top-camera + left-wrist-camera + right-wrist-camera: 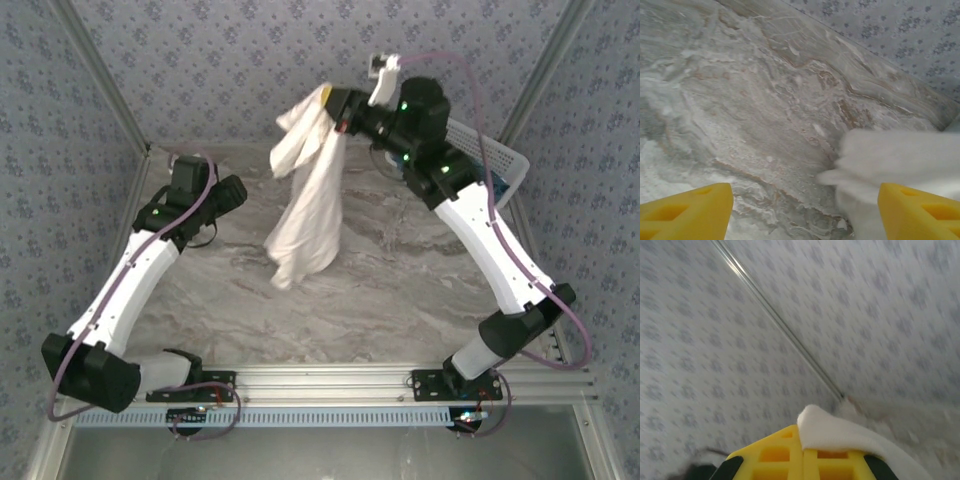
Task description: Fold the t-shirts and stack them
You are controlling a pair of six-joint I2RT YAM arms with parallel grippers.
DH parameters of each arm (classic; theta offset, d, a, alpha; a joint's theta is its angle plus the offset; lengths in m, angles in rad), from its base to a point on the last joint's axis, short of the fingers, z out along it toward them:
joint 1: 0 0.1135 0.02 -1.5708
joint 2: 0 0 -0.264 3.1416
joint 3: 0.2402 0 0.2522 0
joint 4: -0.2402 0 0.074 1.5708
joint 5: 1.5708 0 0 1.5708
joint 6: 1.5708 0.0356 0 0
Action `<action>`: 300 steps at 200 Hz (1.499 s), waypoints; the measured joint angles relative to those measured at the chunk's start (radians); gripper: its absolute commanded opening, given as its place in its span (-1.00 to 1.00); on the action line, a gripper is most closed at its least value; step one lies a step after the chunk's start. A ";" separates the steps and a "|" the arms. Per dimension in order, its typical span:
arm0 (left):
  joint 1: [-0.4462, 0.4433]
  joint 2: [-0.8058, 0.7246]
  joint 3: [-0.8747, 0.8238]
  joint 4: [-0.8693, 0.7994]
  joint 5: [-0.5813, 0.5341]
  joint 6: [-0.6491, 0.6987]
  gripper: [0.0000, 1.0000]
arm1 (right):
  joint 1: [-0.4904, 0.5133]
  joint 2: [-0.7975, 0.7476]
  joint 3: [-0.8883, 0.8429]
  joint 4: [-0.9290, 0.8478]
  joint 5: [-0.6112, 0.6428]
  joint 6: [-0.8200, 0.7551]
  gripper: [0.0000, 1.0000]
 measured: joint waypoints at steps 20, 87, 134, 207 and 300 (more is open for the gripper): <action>0.000 -0.029 -0.020 -0.025 -0.018 -0.003 0.53 | -0.005 -0.046 -0.234 -0.009 0.023 0.047 -1.00; -0.024 -0.015 -0.182 -0.026 0.143 -0.010 0.47 | -0.201 -0.194 -0.801 -0.304 0.075 0.192 -0.97; -0.067 0.146 -0.230 0.002 0.231 -0.068 0.60 | -0.217 -0.244 -0.878 -0.480 0.142 0.182 -0.05; -0.053 0.465 -0.074 0.095 0.310 -0.303 0.44 | -0.159 -0.226 -0.871 -0.478 0.188 0.165 0.13; -0.052 0.660 0.063 0.134 0.345 -0.436 -0.74 | -0.152 -0.016 -0.854 -0.406 0.130 0.147 -0.17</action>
